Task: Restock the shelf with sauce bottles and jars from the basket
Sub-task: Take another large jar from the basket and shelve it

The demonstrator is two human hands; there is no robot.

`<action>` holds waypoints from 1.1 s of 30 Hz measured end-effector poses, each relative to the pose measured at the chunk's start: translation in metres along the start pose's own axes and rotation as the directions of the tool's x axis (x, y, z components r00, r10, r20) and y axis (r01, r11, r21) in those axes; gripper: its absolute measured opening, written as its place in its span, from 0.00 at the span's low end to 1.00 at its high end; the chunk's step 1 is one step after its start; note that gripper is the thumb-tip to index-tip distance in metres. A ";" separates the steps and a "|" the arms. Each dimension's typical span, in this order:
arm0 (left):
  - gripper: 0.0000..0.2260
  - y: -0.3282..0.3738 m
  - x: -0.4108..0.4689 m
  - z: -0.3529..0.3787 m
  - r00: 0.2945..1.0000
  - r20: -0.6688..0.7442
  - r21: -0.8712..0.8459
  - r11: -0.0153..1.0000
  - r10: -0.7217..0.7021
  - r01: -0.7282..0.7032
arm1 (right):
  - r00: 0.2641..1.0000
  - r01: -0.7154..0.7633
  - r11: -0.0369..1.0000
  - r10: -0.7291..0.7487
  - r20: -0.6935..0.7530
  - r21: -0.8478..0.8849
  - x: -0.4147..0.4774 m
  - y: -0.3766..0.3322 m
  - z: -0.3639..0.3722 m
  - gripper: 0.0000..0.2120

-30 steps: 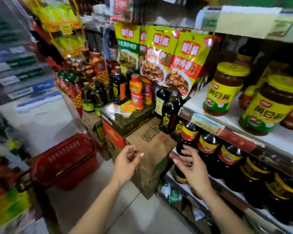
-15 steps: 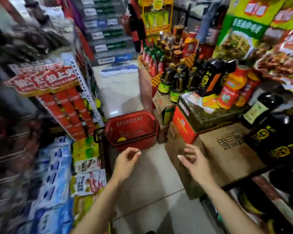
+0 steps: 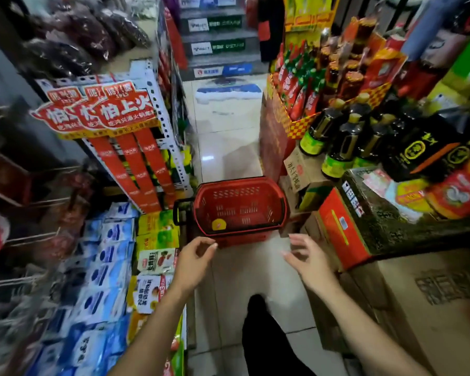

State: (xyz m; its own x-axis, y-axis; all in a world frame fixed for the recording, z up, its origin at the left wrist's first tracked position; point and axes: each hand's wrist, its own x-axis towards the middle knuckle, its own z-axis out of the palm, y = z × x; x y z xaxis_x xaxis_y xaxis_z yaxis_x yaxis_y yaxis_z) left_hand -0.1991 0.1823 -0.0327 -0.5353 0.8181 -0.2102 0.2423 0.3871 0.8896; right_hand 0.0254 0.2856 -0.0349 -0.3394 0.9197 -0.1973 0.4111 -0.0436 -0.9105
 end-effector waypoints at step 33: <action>0.06 -0.101 0.388 -0.007 0.885 0.209 0.117 0.909 -0.417 0.400 | 0.819 -0.392 0.884 0.462 0.341 -0.255 0.367 0.019 0.163 0.19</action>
State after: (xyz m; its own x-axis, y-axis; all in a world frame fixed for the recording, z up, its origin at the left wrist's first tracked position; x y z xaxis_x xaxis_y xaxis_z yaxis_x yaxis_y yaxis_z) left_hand -0.4368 0.4573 -0.2011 -0.4057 0.6514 -0.6412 0.1002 0.7290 0.6772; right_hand -0.2294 0.5589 -0.1836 -0.3765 0.5999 -0.7059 0.7121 -0.2999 -0.6348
